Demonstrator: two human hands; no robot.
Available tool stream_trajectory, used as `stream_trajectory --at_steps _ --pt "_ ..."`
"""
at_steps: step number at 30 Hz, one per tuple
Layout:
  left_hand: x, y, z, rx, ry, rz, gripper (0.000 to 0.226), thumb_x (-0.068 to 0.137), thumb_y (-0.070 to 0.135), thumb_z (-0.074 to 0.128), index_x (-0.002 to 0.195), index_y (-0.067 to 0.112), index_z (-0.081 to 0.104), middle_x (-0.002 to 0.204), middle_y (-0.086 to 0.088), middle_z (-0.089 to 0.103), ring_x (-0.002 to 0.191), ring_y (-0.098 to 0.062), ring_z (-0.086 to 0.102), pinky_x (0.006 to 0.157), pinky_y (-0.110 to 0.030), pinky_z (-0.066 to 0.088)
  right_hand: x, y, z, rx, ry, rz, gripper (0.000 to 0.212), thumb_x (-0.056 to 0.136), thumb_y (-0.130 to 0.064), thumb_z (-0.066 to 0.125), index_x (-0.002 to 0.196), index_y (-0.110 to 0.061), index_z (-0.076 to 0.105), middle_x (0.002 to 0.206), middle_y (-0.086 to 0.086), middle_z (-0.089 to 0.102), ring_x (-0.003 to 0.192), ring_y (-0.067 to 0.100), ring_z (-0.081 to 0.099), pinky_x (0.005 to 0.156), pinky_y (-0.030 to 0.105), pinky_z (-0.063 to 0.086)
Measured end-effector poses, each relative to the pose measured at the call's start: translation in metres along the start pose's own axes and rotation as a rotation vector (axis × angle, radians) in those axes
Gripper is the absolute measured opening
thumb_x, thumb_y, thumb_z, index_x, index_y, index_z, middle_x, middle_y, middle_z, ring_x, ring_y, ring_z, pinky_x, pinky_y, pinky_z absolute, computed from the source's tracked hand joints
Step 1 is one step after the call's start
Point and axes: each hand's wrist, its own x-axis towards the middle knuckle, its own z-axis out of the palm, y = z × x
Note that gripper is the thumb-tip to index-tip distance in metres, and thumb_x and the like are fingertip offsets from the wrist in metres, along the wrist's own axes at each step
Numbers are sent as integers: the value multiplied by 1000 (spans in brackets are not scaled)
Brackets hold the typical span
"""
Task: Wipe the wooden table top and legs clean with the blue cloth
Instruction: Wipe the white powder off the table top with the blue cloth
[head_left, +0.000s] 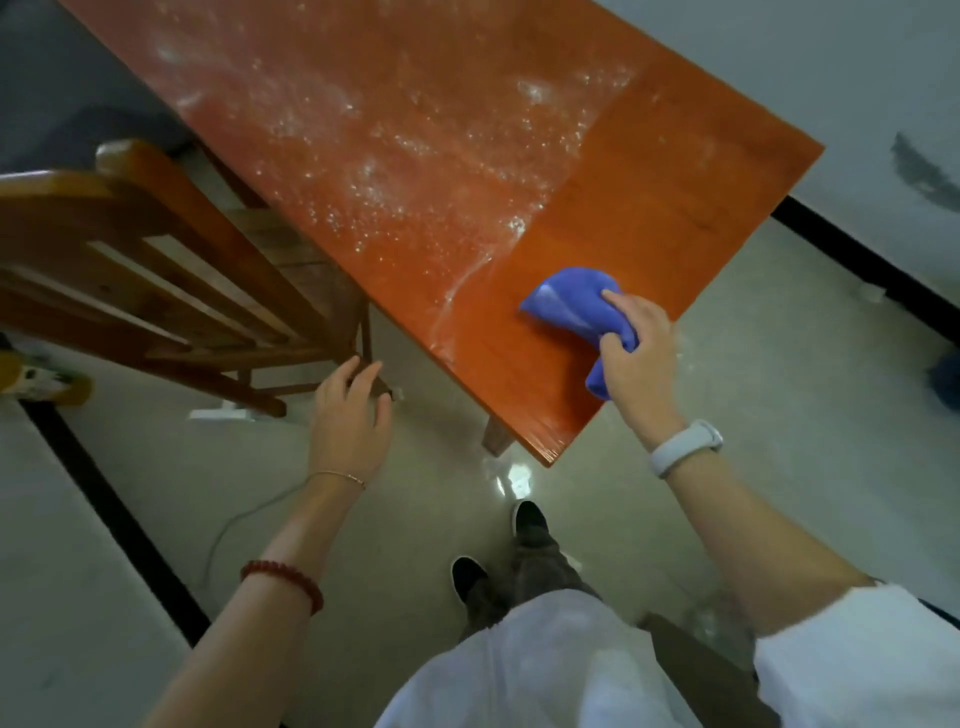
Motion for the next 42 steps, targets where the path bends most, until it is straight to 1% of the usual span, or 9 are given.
stream_trajectory --at_steps 3,9,13,19,24,29,33,37,42 --pt "15 2 -3 -15 -5 -8 41 92 17 48 133 11 45 143 -13 36 134 -27 28 109 -40 25 8 -1 30 -312 9 197 50 82 -13 49 130 -20 49 142 12 36 123 36 32 104 40 25" --pt "70 4 -21 -10 36 10 39 89 14 51 126 5 51 136 -20 42 126 -36 38 102 -48 33 -45 -35 87 -81 -571 -400 53 67 -21 34 106 -19 69 115 4 63 100 29 50 91 34 41" --pt "118 3 -32 72 52 66 39 88 13 52 126 4 52 136 -21 43 127 -37 37 100 -52 37 30 -36 68 45 -165 -198 52 64 -23 36 106 -15 67 109 2 60 103 30 52 95 17 30" --pt "200 20 -30 188 -71 58 43 93 26 42 136 18 38 150 -10 23 139 -29 15 110 -51 19 167 -22 63 -249 296 221 49 79 -16 44 127 -16 53 138 16 42 119 39 38 98 34 26" --pt "250 23 -37 247 -113 27 47 95 33 36 140 27 28 154 -7 11 141 -28 4 111 -50 10 145 -34 114 -486 20 -77 50 71 -23 38 114 -24 62 130 7 53 111 34 40 82 48 45" --pt "268 4 -38 285 -224 -24 48 94 37 37 140 32 25 154 -4 10 140 -28 3 111 -51 10 45 -71 144 -49 -577 -446 46 67 -14 40 103 -24 68 117 -1 62 98 17 40 87 29 42" --pt "268 -5 -38 289 -195 -6 46 93 40 39 138 35 30 153 -1 15 139 -26 6 108 -50 10 86 -71 122 28 -189 -172 49 68 -14 38 108 -21 65 117 -7 53 99 10 37 95 2 21" --pt "268 -10 -35 262 -180 15 45 93 42 39 137 36 32 152 0 15 138 -26 6 108 -51 8 107 -58 128 -246 112 91 46 71 -12 44 111 -19 66 125 7 56 104 30 43 97 35 36" --pt "269 -15 -36 240 -189 34 46 93 43 37 138 36 30 153 -1 14 139 -27 6 108 -51 7 4 -74 168 -244 -351 -342 46 67 -15 40 102 -25 68 121 1 60 99 23 40 80 44 46"
